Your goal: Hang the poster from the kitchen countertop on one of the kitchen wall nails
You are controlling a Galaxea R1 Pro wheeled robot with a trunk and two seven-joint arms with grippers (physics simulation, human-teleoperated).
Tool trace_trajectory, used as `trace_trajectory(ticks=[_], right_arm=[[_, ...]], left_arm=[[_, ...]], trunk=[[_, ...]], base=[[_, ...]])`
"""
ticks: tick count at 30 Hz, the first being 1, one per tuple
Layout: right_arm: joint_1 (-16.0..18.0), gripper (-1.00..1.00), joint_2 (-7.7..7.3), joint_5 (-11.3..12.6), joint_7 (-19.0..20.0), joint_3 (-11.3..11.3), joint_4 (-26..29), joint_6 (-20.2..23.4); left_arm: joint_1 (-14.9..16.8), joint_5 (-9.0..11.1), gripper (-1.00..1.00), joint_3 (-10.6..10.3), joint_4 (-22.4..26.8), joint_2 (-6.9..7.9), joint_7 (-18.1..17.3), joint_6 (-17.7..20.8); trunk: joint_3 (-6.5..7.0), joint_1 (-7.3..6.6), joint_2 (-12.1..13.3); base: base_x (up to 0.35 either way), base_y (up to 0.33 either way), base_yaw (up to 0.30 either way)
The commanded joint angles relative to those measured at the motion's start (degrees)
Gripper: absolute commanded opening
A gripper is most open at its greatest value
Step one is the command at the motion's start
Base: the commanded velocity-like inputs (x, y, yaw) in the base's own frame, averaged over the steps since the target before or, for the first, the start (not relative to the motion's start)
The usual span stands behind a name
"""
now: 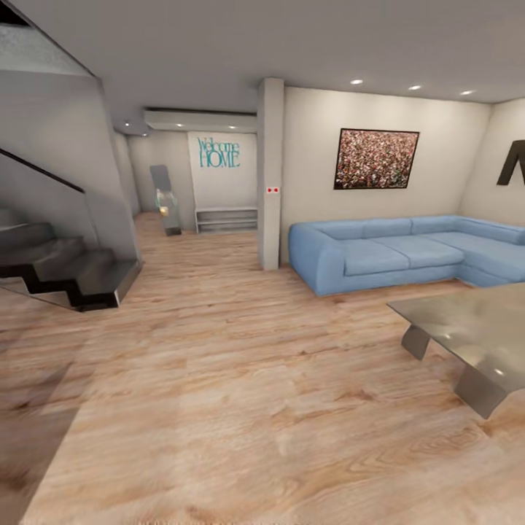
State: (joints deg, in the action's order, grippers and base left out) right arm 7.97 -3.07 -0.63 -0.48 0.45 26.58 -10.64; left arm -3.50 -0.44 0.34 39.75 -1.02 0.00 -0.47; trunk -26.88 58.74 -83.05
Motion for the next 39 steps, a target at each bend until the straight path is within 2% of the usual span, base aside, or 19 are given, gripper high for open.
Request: trace_trajectory(ticks=[1,13,19,29,39], right_arm=[[0.0,1.00,-0.01,-0.1,-0.1,0.1,0.0,-0.2],[0.0,1.00,-0.21,0.0,0.0,0.1,-0.1,-0.1],[0.0,1.00,-0.12,0.0,-0.4,0.1,-0.3,-0.2],[0.0,1.00,-0.07,-0.1,-2.3,0.3,-0.5,-0.1],[0.0,1.00,0.04,-0.1,-3.3,0.3,-0.5,-0.1]], left_arm=[[0.0,0.0,1.00,0.1,0.1,0.00,0.0,-0.1],[0.0,0.0,1.00,0.2,0.0,0.05,0.0,-0.1],[0.0,-0.1,1.00,0.1,0.0,0.05,0.0,-0.1],[0.0,-0.1,1.00,0.2,0.0,0.05,0.0,-0.1],[0.0,-0.1,1.00,0.1,0.0,0.04,0.0,-0.1]], trunk=[[-0.05,-0.01,0.0],[-0.05,-0.01,0.0],[-0.05,-0.01,0.0],[-0.07,-0.01,0.0],[-0.07,-0.01,0.0]], base=[[-0.142,0.068,0.293],[-0.266,0.120,0.180],[-0.074,0.016,0.270],[-0.239,-0.063,0.162],[-0.323,-0.096,0.274]])
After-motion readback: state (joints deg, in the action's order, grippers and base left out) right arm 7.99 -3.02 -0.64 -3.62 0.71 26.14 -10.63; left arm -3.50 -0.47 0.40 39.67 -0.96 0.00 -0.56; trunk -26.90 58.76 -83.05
